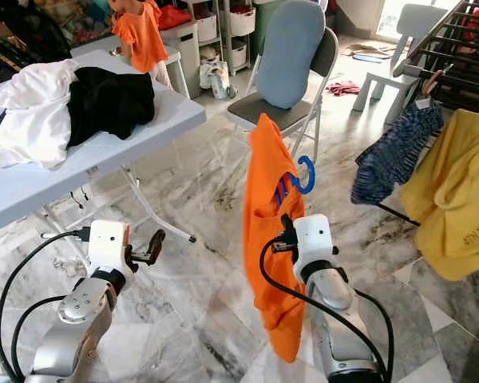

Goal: Hang hanger

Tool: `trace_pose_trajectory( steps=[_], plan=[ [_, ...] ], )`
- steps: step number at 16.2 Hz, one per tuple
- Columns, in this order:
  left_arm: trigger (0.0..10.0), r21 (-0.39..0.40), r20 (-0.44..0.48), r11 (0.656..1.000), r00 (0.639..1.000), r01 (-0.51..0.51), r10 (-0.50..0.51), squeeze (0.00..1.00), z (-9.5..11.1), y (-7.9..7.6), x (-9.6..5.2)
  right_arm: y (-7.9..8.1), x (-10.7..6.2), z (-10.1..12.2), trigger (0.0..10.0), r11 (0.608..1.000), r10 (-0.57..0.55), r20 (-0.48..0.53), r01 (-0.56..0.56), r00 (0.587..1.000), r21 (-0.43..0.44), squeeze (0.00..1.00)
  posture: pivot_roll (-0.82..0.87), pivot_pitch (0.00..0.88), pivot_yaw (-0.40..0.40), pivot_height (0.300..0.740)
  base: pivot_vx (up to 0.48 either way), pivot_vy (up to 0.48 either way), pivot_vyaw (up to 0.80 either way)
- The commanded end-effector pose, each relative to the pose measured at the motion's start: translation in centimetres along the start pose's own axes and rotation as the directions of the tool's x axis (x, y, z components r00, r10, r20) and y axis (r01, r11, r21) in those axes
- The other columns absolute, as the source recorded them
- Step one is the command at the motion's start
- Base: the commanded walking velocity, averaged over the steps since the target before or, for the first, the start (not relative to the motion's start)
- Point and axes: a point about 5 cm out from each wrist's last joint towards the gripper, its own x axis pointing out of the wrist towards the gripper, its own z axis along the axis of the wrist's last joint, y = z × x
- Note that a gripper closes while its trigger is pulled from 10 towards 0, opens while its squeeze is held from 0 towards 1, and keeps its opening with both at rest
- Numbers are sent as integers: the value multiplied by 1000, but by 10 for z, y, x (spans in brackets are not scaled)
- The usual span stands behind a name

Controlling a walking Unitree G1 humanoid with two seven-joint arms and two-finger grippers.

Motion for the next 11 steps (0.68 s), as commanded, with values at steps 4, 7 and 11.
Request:
trace_pose_trajectory(
  steps=[4,7,11],
  plan=[
    [10000,-6,7,1000,1000,18,-18,0,2,-1,-1,4,1,8,10000,1000,28,46,-28,999,-1,0,-118,0,45,740,138,0,497],
    [10000,-10,3,1000,1000,15,-15,0,2,-2,-1,8,1,9,10000,999,49,54,-48,997,-19,0,-120,0,43,740,172,0,752],
    [10000,-9,-7,1000,1000,5,-5,0,0,-3,0,7,0,9,10000,999,47,55,-47,997,-14,0,-120,0,43,740,0,0,800]
  ],
)
